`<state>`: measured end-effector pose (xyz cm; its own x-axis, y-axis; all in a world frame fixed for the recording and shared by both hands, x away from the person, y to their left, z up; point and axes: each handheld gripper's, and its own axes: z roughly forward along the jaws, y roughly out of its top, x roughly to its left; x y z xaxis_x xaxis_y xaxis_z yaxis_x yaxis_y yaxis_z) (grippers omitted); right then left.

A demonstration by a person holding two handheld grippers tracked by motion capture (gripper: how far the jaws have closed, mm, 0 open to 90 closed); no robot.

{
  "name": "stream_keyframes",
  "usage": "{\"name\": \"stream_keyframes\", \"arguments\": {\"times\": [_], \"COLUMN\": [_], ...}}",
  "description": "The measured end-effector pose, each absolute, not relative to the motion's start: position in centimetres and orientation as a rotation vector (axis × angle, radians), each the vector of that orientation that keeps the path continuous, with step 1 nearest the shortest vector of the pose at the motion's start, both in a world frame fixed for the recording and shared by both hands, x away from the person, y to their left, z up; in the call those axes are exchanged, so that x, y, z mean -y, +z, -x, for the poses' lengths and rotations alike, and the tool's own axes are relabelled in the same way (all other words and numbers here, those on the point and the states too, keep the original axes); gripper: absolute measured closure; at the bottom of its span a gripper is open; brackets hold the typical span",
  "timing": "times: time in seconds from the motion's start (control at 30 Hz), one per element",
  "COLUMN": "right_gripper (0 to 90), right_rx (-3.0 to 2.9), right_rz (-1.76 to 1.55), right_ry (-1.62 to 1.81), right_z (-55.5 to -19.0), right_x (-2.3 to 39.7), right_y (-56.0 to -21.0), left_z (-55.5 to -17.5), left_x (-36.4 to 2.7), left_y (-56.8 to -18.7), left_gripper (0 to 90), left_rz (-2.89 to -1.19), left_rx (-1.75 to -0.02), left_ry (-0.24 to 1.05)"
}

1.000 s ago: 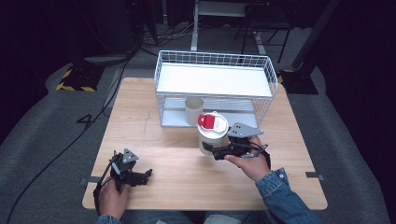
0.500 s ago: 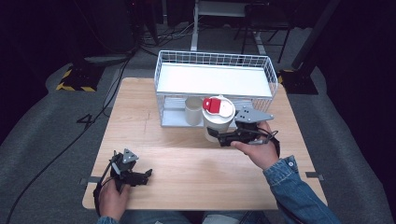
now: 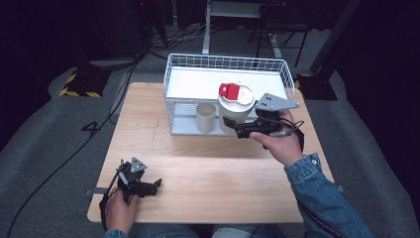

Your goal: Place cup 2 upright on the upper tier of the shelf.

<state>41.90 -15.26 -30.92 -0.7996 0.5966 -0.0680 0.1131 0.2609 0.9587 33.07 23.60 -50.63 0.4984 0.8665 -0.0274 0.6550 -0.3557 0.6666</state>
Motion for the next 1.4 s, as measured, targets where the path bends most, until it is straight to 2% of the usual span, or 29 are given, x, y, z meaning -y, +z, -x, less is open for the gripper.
{"name": "stream_keyframes", "arguments": {"times": [0.67, 1.4], "right_gripper": [13.4, 13.3], "right_rx": [-2.013, -1.942], "right_rz": [-0.739, -0.847], "right_ry": [1.574, 1.539], "right_z": [-46.6, -53.1], "right_x": [15.4, 15.0], "right_y": [-25.9, -26.4], "left_z": [-33.1, -33.1], "left_x": [-23.6, -23.6], "left_y": [-50.6, -50.6], "left_gripper": [0.0, 0.0], "left_rz": [-2.125, -2.129], "left_rx": [-1.243, -1.24], "left_ry": [0.442, 0.444]}}
